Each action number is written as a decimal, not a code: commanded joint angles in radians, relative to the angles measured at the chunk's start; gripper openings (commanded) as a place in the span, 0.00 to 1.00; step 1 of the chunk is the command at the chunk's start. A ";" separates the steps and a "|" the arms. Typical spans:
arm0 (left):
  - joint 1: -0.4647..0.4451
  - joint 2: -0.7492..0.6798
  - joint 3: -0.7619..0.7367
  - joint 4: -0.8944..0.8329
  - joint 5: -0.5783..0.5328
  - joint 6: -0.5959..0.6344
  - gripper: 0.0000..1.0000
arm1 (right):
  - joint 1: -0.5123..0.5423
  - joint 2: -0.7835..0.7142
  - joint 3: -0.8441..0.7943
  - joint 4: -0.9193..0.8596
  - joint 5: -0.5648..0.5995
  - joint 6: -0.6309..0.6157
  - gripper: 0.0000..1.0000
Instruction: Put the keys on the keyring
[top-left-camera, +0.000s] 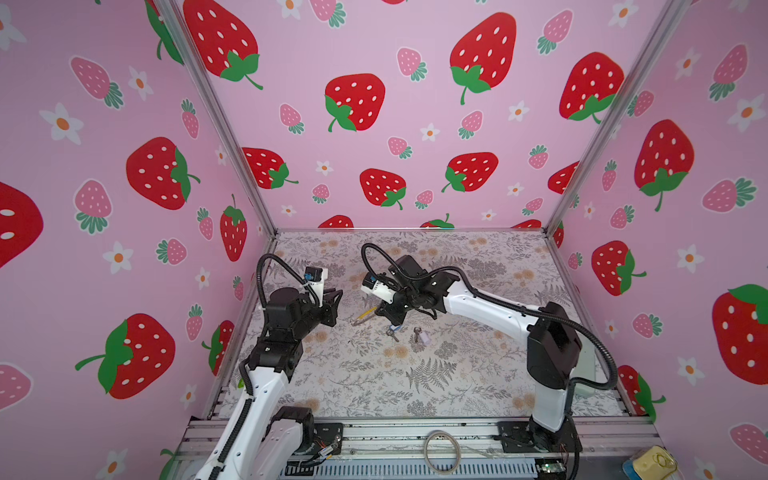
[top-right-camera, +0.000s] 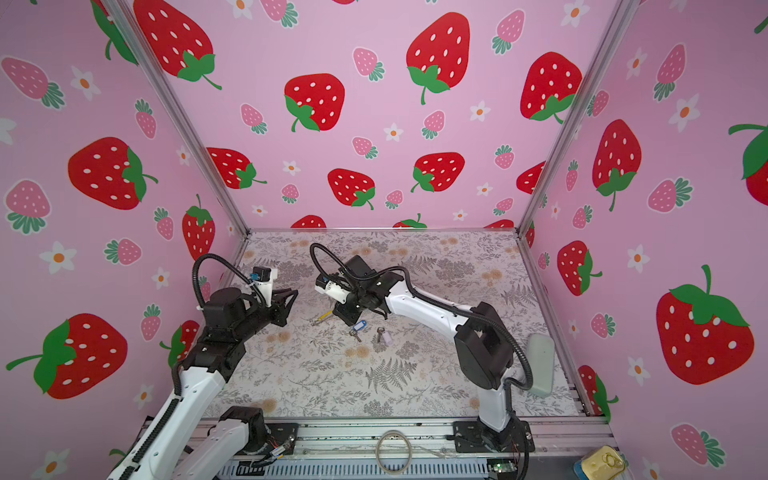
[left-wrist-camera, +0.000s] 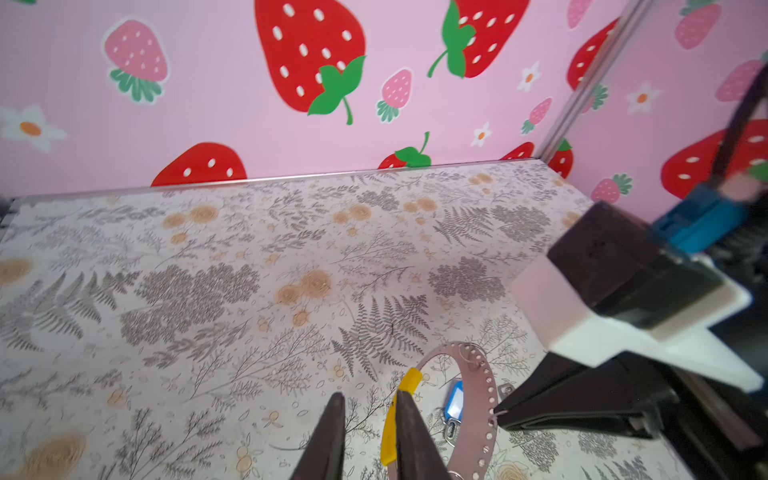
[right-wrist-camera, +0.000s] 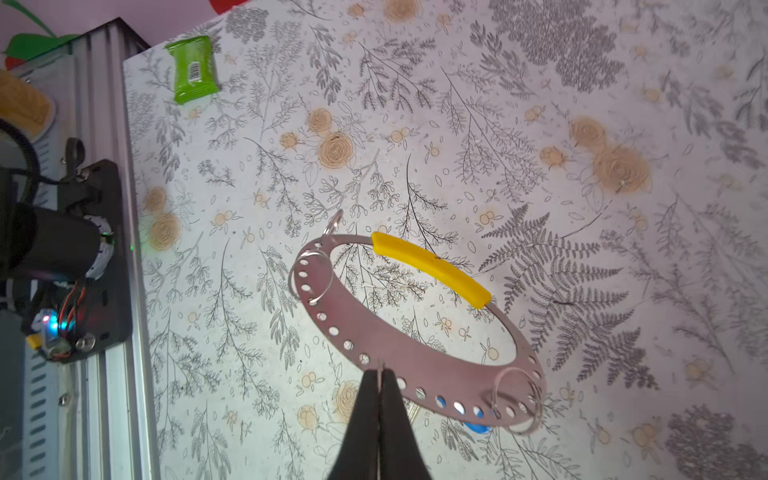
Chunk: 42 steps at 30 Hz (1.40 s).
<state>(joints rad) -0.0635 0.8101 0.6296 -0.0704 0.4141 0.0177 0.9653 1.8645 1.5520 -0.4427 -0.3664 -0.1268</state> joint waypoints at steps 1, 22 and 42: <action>0.001 -0.023 -0.006 0.078 0.194 0.105 0.24 | -0.046 -0.077 -0.061 0.105 -0.126 -0.112 0.04; -0.320 0.076 0.201 -0.149 0.315 0.516 0.18 | -0.171 -0.431 -0.464 0.541 -0.460 -0.379 0.00; -0.427 0.091 0.208 -0.131 0.141 0.660 0.14 | -0.173 -0.507 -0.546 0.599 -0.543 -0.475 0.00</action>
<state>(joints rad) -0.4816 0.8921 0.7906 -0.2222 0.5682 0.6296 0.7959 1.3804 1.0153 0.1413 -0.8616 -0.5522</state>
